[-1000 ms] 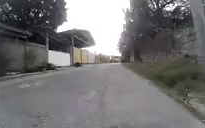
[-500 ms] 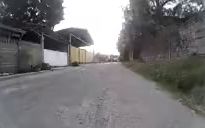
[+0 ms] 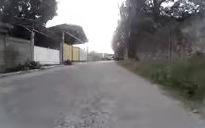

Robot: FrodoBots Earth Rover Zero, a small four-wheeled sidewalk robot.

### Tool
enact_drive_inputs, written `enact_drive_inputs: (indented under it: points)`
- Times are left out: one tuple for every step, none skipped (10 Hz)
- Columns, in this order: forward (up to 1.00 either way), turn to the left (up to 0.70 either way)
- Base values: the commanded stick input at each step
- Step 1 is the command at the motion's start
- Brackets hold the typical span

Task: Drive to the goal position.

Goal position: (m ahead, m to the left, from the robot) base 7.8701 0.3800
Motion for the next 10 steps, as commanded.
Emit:
enact_drive_inputs:
  points:
    - [1.00, -0.31]
    - [1.00, 0.01]
    - [1.00, 0.01]
    - [1.00, 0.01]
    - [1.00, -0.02]
    - [1.00, -0.27]
    - [1.00, -0.31]
    - [1.00, 0.01]
    - [1.00, 0.01]
    - [1.00, 0.01]
